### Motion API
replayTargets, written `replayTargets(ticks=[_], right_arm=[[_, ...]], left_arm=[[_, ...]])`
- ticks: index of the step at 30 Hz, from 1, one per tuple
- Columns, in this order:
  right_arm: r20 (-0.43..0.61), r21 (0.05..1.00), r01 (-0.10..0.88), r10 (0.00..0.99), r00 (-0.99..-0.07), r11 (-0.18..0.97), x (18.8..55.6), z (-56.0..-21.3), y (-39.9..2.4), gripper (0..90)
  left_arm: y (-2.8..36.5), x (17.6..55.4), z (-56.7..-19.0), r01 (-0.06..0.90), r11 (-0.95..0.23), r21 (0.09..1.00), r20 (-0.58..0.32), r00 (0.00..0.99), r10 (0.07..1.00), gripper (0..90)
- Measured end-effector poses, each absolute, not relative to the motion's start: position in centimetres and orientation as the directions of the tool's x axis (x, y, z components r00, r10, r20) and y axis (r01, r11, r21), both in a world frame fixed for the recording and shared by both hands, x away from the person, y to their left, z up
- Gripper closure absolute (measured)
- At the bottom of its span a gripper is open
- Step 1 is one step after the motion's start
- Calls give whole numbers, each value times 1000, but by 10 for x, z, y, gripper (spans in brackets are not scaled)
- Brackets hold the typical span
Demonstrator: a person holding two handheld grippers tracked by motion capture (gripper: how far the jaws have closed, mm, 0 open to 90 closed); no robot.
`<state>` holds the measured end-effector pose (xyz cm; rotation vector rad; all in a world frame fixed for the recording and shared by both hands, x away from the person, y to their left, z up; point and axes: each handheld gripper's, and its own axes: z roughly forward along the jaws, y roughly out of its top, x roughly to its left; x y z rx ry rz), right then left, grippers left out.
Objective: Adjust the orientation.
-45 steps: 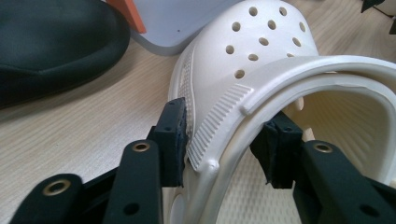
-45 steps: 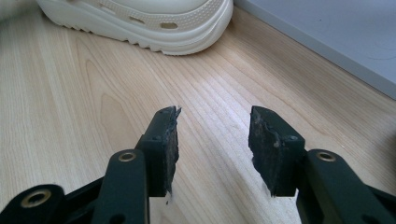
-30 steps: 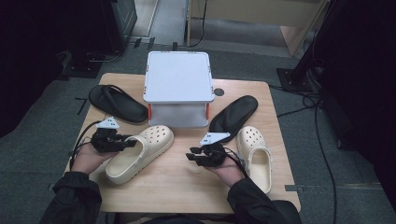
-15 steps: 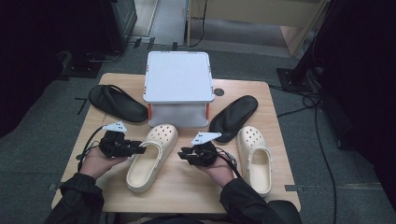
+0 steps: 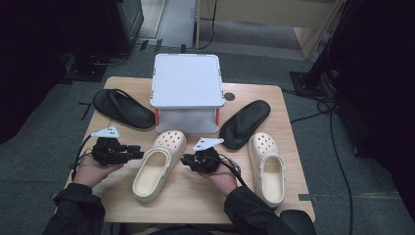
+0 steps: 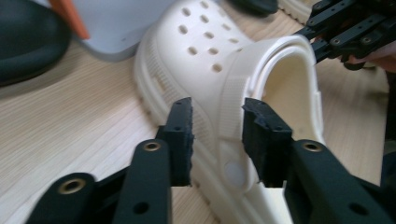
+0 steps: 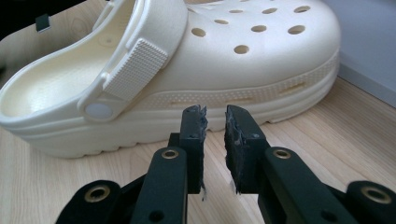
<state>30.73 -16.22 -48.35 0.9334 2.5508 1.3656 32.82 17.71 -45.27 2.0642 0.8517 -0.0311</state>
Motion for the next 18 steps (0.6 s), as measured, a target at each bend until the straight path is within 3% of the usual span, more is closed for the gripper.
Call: replayTargets(ticks=[18], right_arm=[[223,771,485,538,-813,412,314,-487,-144,763]], left_arm=[[173,327,-474,619,-390,682,-376,754,539,743]])
